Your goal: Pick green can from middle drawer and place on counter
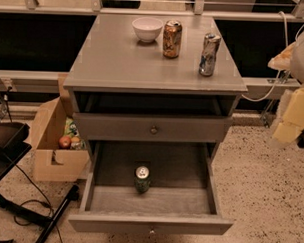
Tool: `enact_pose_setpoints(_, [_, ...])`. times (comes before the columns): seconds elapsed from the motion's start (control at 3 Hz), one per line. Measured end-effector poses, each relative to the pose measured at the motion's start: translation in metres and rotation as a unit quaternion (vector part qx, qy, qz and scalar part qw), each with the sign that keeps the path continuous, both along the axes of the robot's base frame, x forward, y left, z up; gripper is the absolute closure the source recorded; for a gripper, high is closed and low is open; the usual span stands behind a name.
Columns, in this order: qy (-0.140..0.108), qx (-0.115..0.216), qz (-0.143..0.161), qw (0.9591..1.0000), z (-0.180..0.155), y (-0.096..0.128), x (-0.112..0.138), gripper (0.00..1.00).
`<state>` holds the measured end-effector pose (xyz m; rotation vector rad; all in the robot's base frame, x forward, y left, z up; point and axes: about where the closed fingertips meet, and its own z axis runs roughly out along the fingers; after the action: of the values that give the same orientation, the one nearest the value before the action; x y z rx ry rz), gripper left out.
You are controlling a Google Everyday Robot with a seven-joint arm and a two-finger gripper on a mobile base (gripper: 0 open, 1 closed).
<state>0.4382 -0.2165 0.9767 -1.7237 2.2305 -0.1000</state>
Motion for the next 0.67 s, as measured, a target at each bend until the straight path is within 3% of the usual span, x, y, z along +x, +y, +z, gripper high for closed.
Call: enact_pose_setpoints(0.67, [-0.003,-0.006,-0.002,1.0,0.0046,-0.0078,0.0001,0.0])
